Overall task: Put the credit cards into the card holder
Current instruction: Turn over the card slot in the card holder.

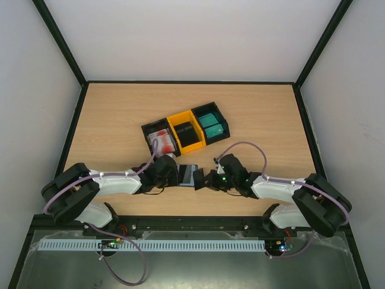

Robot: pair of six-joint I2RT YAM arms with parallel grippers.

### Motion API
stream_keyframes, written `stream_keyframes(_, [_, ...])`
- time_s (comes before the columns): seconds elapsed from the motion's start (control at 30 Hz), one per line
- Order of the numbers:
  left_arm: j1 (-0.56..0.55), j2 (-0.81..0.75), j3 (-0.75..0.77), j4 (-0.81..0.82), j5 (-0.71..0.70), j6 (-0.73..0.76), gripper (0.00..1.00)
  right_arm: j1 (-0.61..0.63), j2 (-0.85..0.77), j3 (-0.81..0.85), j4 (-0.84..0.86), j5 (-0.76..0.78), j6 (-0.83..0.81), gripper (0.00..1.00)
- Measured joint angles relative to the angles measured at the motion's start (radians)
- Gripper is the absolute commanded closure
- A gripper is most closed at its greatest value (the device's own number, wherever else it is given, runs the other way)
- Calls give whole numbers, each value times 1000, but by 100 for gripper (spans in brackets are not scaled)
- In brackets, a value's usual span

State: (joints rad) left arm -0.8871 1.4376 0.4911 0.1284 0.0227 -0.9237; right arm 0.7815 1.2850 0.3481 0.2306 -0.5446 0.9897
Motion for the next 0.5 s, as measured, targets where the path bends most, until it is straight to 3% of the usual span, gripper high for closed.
stream_keyframes(0.5, [0, -1, 2, -1, 3, 0, 81, 2, 24, 0, 103, -74, 23, 98])
